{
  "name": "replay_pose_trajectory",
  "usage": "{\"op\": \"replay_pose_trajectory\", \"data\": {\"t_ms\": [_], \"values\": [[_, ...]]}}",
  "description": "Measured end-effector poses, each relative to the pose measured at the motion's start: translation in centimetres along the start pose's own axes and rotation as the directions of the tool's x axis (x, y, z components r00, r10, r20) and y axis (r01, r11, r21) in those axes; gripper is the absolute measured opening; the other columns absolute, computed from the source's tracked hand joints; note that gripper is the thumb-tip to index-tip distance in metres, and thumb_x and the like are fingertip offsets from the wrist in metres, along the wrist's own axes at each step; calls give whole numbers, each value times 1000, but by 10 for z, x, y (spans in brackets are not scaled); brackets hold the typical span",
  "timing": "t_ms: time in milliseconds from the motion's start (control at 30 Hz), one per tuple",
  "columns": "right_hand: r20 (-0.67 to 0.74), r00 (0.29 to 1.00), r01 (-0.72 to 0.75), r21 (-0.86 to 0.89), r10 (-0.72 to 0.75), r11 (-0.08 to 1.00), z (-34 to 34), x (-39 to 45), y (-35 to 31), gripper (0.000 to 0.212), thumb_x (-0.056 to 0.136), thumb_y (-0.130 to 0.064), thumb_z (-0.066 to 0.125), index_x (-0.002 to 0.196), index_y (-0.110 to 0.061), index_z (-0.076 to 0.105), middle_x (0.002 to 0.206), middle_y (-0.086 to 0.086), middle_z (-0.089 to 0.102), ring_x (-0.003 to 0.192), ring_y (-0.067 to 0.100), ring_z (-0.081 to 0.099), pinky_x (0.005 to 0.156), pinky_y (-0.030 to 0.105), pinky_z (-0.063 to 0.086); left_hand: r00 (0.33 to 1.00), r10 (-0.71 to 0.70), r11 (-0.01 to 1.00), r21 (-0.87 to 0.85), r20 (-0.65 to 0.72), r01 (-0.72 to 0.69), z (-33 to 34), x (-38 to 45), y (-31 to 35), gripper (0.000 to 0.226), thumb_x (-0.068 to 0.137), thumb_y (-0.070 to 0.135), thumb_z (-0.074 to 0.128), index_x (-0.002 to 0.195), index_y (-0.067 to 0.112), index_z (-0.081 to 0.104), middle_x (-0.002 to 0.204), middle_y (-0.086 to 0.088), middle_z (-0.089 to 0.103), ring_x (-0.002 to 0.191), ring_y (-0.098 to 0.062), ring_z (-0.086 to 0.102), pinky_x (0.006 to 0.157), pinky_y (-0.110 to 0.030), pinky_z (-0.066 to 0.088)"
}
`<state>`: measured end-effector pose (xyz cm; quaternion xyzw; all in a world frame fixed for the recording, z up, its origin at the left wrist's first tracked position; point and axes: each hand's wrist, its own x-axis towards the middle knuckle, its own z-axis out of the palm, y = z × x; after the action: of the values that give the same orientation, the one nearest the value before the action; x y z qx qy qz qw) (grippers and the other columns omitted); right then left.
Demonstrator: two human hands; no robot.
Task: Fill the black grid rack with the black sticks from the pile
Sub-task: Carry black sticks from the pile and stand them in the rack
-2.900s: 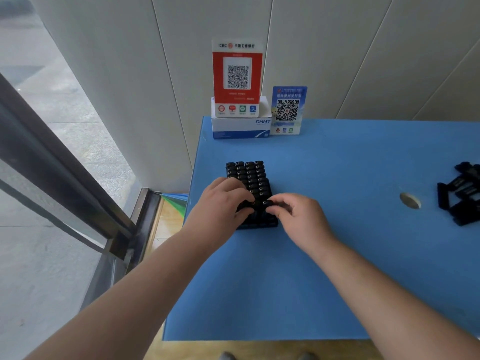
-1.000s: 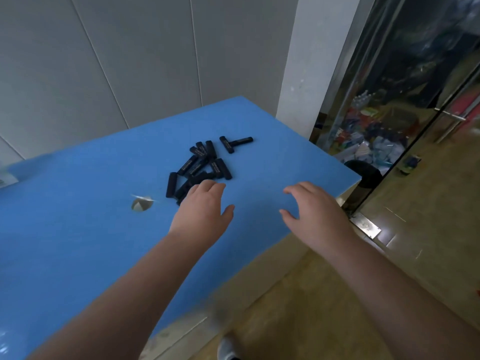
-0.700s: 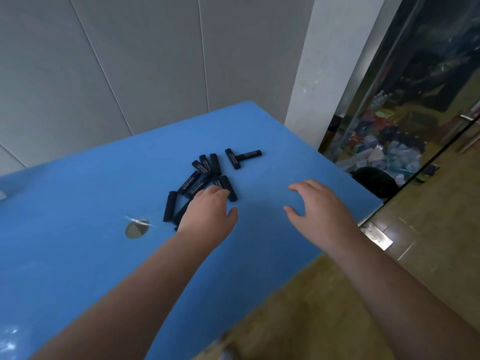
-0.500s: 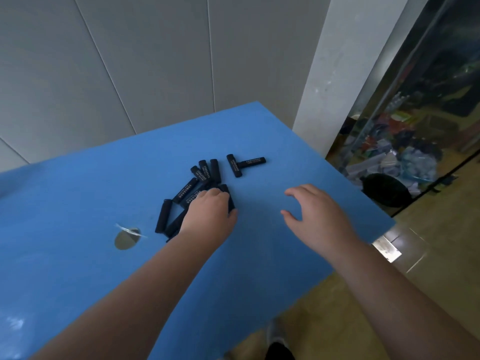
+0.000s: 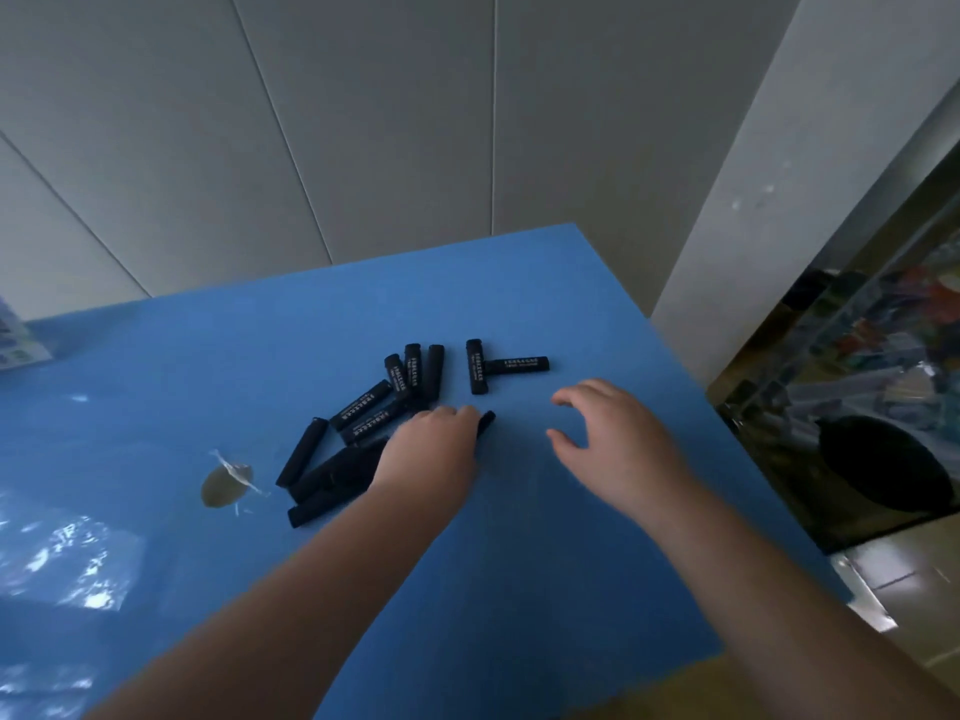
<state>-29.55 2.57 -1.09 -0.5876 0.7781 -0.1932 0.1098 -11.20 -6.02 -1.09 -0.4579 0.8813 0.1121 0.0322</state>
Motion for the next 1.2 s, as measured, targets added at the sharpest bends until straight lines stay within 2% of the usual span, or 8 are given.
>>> {"op": "replay_pose_trajectory", "data": {"t_ms": [133,267,433,667,867,1000,1100,1200], "values": [[51,998,28,10,-29,1000,1,12,11,36,90,-35,64,123,-22,63,125,-8,60,119,15,56,97,35,49,999,-45,999,0,22,45,1,3,5,6,88,12,50,93,15,49,87,-1,50,83,-23,52,68,-36,47],[66,997,41,-12,-41,999,1,34,11,35,95,-32,59,129,-20,60,129,-6,57,121,17,53,95,33,47,989,-144,942,-309,-32,127,-2,2,3,15,86,18,53,98,22,61,89,6,62,79,-17,59,65,-31,49],[56,998,27,-59,-24,998,16,79,5,33,100,-25,55,129,-10,59,125,5,57,117,29,52,91,38,47,955,-293,582,-783,49,219,-19,-10,6,19,88,19,64,94,36,69,85,15,74,79,-7,71,74,-33,58],[188,981,82,-137,-55,987,30,108,9,14,96,-25,61,96,-16,71,92,1,50,98,28,53,69,32,38,927,-357,390,-885,110,255,-25,-16,-5,22,89,15,66,95,36,69,90,14,76,87,-10,72,90,-42,58],[261,965,14,-48,-1,999,16,91,17,4,90,-23,69,89,-26,65,95,-1,65,89,23,60,74,34,51,918,-384,344,-907,100,242,-29,-20,-1,20,90,14,67,95,32,70,90,9,76,89,-16,73,92,-44,56],[195,979,-99,239,52,966,13,66,20,9,89,-17,71,90,-23,64,91,-6,67,87,19,64,75,31,51,915,-394,324,-918,87,227,-29,-23,0,21,90,12,67,98,32,68,90,9,76,89,-14,73,93,-44,56],[245,965,-236,635,98,735,4,45,4,16,91,-12,70,100,-24,70,94,-2,73,85,13,68,85,32,54,916,-394,319,-923,79,216,-30,-30,-4,24,89,10,66,101,31,70,96,6,76,94,-18,72,96,-45,54],[337,940,-305,746,59,592,0,35,-16,17,93,-13,67,93,-30,71,89,0,75,75,11,70,96,39,55,902,-425,302,-929,72,216,-31,-42,-12,25,84,14,67,100,32,73,98,2,76,99,-24,71,98,-48,53]]}}
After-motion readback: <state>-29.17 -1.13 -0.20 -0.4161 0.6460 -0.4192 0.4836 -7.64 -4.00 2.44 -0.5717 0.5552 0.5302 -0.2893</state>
